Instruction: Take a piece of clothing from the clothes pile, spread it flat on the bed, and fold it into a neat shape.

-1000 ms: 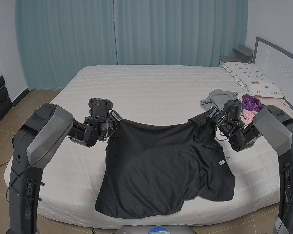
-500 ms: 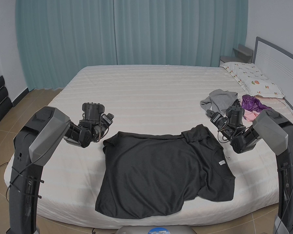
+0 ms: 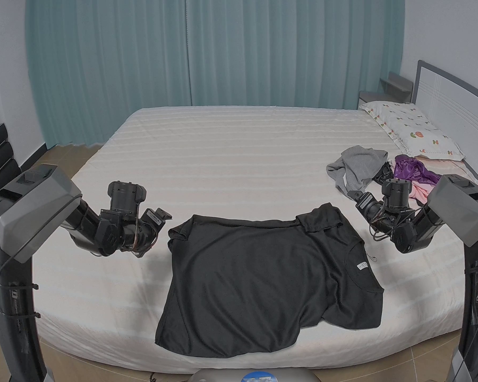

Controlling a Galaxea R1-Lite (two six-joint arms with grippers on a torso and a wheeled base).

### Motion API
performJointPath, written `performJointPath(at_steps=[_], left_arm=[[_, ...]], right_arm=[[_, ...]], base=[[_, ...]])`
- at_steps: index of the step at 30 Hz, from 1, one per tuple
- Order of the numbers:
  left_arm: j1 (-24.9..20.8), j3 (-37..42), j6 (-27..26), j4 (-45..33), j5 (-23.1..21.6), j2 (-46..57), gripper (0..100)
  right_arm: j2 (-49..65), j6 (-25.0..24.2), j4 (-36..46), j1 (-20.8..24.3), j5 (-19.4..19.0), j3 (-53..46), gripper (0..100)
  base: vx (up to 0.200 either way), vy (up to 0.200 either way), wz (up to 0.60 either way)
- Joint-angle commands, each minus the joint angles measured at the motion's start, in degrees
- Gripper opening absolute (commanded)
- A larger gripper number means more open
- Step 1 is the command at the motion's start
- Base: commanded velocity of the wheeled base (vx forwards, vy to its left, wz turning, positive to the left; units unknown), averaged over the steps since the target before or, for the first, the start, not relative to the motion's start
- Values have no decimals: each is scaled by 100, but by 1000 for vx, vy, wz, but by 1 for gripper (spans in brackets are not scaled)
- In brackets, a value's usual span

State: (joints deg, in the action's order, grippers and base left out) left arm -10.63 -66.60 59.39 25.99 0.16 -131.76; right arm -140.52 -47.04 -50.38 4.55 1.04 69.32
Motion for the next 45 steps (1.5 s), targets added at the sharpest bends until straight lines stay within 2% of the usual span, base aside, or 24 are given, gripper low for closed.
performJointPath(at_steps=[1, 7, 10, 18, 33, 38, 42, 45], left_arm=[[0, 1325, 363, 372, -587, 1082, 100], [-44, 2204, 486, 1409, -657, 1152, 100], [-71, 2327, 538, 1602, -666, 1108, 100], [-150, 2371, 547, 1620, -675, 1047, 100], [-194, 2397, 547, 1620, -675, 1038, 100], [-159, 2388, 547, 1629, -666, 1047, 100], [-124, 2379, 855, 1699, -666, 1047, 100], [-80, 2379, 881, 1734, -666, 1038, 100]], right_arm=[[174, -420, 160, 2, -104, -454, 100], [394, -455, 108, 134, -192, -946, 100], [455, -464, 108, 152, -306, -1043, 100], [429, -490, 152, 222, -350, -1052, 100], [280, -490, 178, 442, -411, -885, 100], [236, -490, 187, 521, -411, -814, 100], [192, -490, 204, 626, -420, -770, 100], [165, -490, 222, 705, -420, -735, 100]], base=[[0, 0, 0], [0, 0, 0], [0, 0, 0], [0, 0, 0], [0, -200, 0], [0, 0, 0], [0, 0, 0], [0, 0, 0]])
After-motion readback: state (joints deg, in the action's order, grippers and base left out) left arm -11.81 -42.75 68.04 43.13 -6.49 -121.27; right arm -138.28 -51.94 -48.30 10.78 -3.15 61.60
